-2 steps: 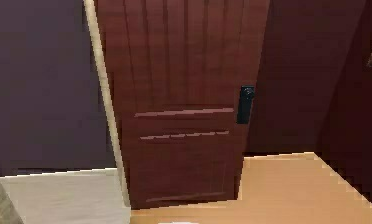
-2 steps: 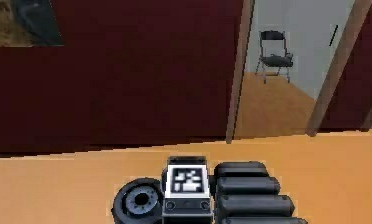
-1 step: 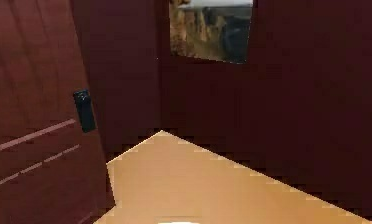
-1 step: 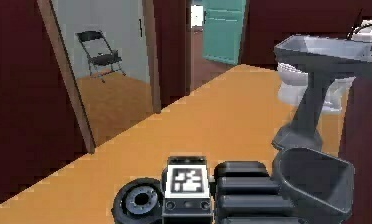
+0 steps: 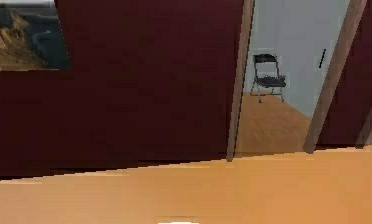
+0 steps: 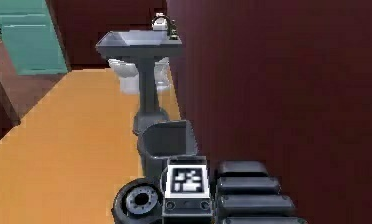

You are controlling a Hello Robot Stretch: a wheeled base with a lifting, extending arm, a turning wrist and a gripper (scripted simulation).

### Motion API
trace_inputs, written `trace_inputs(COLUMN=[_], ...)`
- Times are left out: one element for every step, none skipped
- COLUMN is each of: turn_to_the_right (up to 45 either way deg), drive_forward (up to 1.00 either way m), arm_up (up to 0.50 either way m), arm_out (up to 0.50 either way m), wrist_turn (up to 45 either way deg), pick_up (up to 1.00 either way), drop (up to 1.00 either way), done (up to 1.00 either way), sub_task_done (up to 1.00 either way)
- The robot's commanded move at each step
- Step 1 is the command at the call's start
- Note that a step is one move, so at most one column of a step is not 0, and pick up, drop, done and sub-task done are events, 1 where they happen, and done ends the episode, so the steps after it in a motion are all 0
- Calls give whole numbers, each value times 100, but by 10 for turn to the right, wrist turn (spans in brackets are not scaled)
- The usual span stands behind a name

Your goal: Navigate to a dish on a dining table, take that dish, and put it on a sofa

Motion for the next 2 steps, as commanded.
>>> trace_inputs(turn_to_the_right=[0, -450], drive_forward=[30, 0], arm_up=[0, 0], arm_out=[0, 0], wrist_turn=[0, 0], pick_up=[0, 0], drop=[0, 0], done=[0, 0], sub_task_done=[0, 0])
